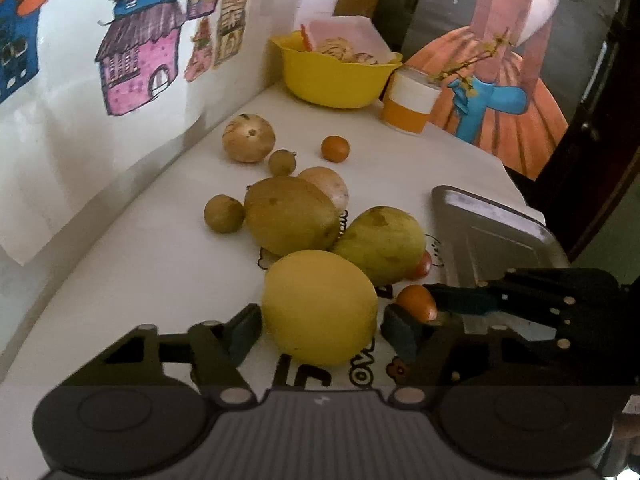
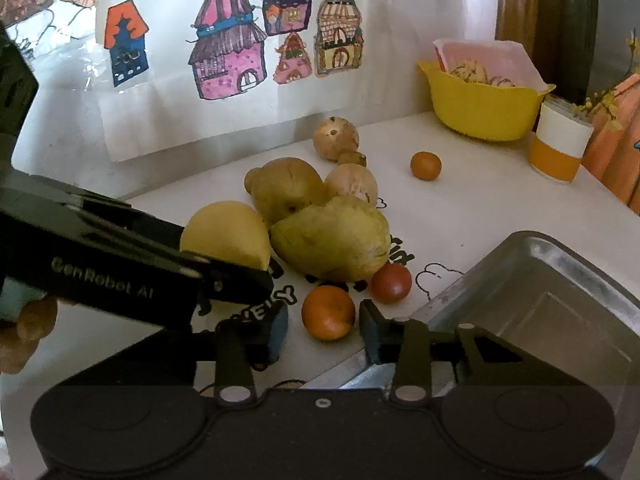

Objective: Organize fruits
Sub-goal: 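Grasp the large yellow lemon with the left gripper while the right gripper grasps an orange kumquat, then carry the lemon and kumquat onto the metal tray and open both grippers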

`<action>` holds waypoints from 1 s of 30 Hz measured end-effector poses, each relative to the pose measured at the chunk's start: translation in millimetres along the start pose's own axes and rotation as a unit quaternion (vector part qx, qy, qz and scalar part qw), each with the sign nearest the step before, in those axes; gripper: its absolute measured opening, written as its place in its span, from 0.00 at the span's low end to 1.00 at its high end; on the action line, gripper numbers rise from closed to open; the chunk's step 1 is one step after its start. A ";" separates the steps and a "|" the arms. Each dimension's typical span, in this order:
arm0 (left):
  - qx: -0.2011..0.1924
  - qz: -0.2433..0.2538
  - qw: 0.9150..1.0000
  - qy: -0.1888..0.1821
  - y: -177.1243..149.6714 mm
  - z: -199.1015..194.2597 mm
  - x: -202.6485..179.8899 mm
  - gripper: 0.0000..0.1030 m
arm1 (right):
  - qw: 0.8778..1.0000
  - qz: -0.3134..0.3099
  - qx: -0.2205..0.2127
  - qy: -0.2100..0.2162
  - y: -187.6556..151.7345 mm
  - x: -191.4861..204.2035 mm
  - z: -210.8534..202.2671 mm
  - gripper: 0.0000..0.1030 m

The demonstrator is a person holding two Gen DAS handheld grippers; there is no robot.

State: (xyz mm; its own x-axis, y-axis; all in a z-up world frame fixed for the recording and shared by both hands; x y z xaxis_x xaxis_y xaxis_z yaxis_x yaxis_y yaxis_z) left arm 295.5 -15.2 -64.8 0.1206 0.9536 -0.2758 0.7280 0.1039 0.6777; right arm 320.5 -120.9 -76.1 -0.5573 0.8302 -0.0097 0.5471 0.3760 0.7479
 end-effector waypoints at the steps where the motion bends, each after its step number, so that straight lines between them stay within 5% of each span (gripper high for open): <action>1: -0.001 -0.002 1.000 0.002 -0.2 -0.2 0.1 0.62 | 1.000 0.002 -0.002 0.000 0.0 0.5 0.0 0.34; 2: -0.002 -0.004 1.000 0.004 0.4 0.1 0.6 0.61 | 1.000 0.003 -0.002 0.000 0.3 0.7 -0.1 0.28; 18: -0.025 0.000 1.000 0.001 10.4 -47.9 -25.6 0.60 | 0.998 0.034 -0.058 -0.001 9.9 -7.8 -65.9 0.28; 30: -0.066 0.030 0.996 -0.061 64.1 4.0 -116.8 0.61 | 0.988 0.061 -0.084 -0.117 14.9 -133.1 -111.1 0.28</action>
State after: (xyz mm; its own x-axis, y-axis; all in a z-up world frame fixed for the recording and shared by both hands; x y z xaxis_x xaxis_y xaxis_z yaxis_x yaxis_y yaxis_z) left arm 330.8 -121.0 8.1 0.2481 0.9189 -0.3066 0.6225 0.0912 0.7772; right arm 333.4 -271.5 10.1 -0.3237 0.9448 -0.0505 0.4790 0.2097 0.8524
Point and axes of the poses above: each gripper's, at about its wrist camera, not at the fingertips, and z roughly the way its jaws point, x to its left, y to its top, the point moved 8 cm from there along z, roughly the way its jaws point, and after that the axes turned 4 degrees about -y, right-handed, at the moved point
